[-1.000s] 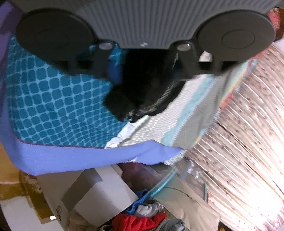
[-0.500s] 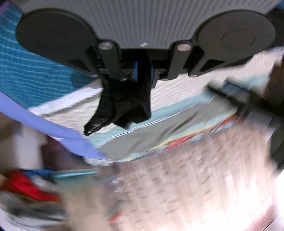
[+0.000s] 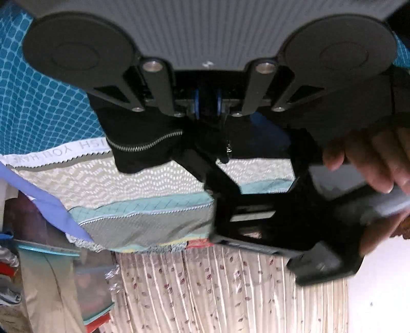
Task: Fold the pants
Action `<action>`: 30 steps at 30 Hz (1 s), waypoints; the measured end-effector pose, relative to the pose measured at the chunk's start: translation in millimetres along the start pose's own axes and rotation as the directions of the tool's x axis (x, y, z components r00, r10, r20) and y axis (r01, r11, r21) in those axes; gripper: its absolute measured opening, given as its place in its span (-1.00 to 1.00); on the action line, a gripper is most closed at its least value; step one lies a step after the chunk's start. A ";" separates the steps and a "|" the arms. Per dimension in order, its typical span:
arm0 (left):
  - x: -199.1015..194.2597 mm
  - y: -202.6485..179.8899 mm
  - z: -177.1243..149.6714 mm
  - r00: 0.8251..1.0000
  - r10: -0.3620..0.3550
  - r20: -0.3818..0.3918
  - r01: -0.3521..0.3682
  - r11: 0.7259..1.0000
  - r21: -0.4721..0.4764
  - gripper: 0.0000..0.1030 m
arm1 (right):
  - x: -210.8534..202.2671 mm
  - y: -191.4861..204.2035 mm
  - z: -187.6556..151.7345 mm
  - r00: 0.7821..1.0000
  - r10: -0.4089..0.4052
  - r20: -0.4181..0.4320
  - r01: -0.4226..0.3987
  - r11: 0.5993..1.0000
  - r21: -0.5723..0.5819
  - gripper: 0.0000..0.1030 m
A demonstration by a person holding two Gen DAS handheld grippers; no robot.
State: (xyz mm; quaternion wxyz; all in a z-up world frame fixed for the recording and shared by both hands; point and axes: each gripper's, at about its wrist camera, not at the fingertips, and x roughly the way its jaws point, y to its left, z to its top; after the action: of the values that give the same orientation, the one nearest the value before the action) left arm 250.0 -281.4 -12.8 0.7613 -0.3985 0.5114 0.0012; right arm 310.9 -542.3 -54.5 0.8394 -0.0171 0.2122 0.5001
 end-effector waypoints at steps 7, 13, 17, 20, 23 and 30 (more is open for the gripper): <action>-28.0 -8.1 -3.0 0.992 0.059 0.110 -0.070 0.993 0.091 -0.11 | 5.7 43.3 3.8 0.996 0.091 0.009 -0.089 0.987 -0.137 -0.71; -29.8 33.7 -24.0 0.937 0.309 0.166 -0.327 0.941 0.093 -0.16 | 29.4 69.3 -11.6 0.979 0.129 -0.158 -0.156 0.972 -0.176 -0.31; -49.8 60.8 -39.4 0.915 0.349 0.201 -0.366 0.929 0.057 0.68 | 22.8 78.2 -13.6 0.974 0.149 -0.171 -0.179 0.969 -0.170 -0.12; -81.1 75.1 -52.1 0.905 0.344 0.250 -0.367 0.929 0.051 0.67 | 15.6 75.6 -5.3 0.976 0.169 -0.139 -0.185 0.976 -0.117 -0.12; -120.7 97.9 -70.6 0.885 0.349 0.308 -0.368 0.930 0.006 0.67 | 18.1 79.0 0.6 0.974 0.181 -0.134 -0.191 0.980 -0.063 -0.12; -228.2 179.8 -152.9 0.788 0.418 0.452 -0.367 0.908 -0.199 0.79 | 56.5 107.7 -4.9 0.963 0.158 -0.219 -0.167 0.986 -0.024 -0.14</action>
State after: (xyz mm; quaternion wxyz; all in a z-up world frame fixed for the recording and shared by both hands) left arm -51.4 -159.1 31.9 0.8266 -0.3080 0.3750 0.2850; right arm 241.2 -442.6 -60.3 0.7669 -0.0717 0.2926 0.5666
